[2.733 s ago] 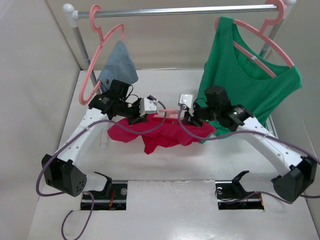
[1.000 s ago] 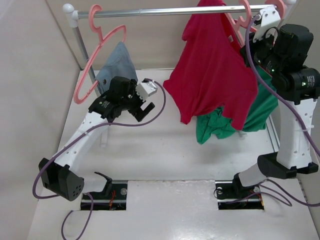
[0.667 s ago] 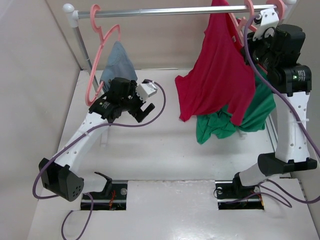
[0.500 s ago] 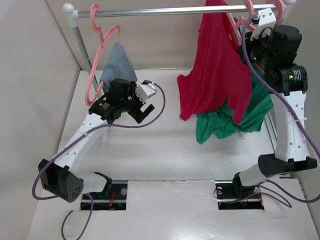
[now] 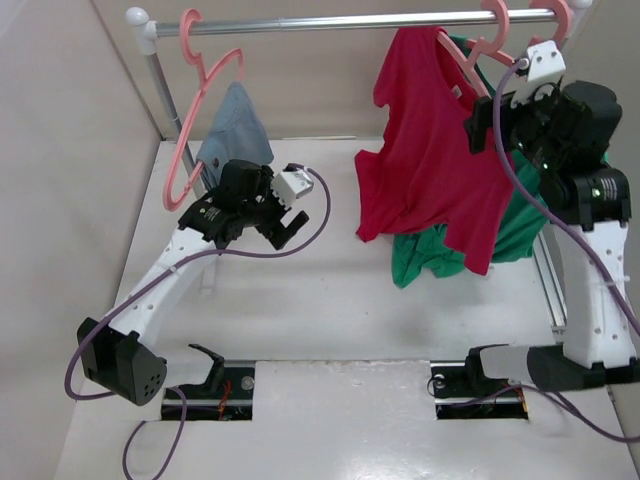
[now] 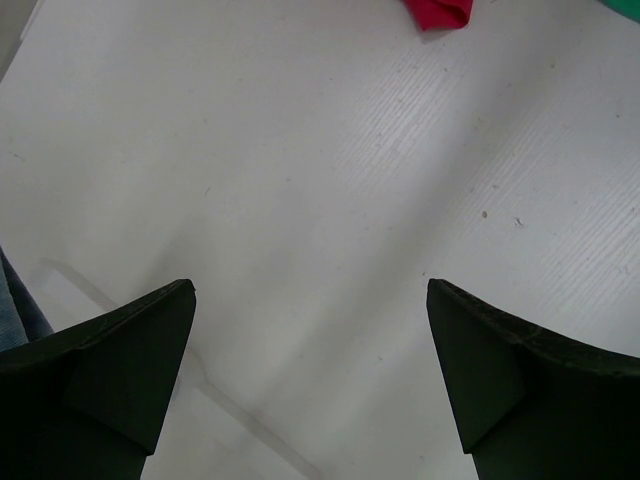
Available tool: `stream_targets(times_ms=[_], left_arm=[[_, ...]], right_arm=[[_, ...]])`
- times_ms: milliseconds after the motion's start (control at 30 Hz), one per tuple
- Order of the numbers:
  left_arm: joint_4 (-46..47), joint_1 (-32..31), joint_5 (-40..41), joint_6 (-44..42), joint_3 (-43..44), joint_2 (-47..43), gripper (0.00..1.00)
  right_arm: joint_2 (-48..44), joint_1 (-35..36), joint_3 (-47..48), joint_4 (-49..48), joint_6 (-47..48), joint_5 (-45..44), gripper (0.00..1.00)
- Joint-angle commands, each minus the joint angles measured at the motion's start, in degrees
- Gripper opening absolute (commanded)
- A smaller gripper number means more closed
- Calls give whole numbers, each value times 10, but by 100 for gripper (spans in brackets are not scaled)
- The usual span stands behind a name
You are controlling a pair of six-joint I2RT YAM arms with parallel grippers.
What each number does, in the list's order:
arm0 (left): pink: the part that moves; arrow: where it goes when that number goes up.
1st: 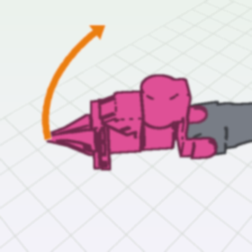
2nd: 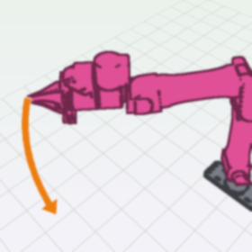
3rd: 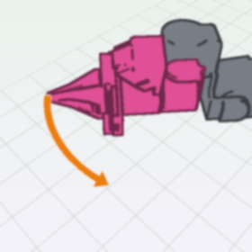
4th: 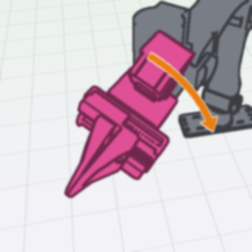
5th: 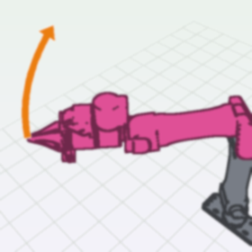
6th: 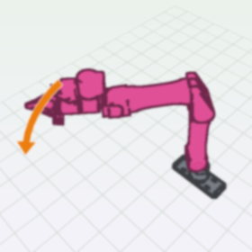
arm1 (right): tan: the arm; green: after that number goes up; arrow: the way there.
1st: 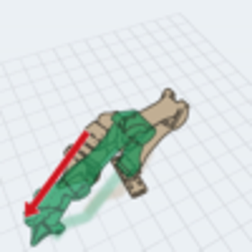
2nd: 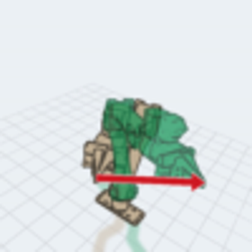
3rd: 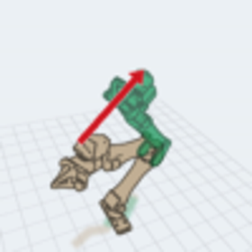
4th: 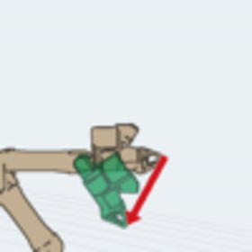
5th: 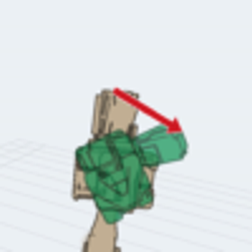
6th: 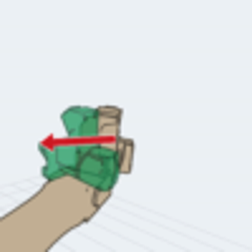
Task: Place the t-shirt on the hanger
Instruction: Hang the hanger with tshirt onto the clothesline
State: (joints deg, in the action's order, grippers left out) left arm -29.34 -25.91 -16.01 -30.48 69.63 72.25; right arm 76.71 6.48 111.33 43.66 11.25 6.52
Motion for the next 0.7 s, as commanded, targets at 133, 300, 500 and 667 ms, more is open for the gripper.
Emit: stream_targets(times_ms=[133,300,500,667], left_arm=[[13,-3,-8,21,-16,-18,100],[13,-3,-8,35,-32,-18,100],[25,-3,-2,105,-76,-12,100],[43,-3,12,131,-121,-7,100]], right_arm=[[-146,33,-56,-99,79,-76,95],[-225,56,-99,-148,127,44,99],[-263,76,-247,-194,102,227,99],[-275,139,-379,-182,65,193,99]])
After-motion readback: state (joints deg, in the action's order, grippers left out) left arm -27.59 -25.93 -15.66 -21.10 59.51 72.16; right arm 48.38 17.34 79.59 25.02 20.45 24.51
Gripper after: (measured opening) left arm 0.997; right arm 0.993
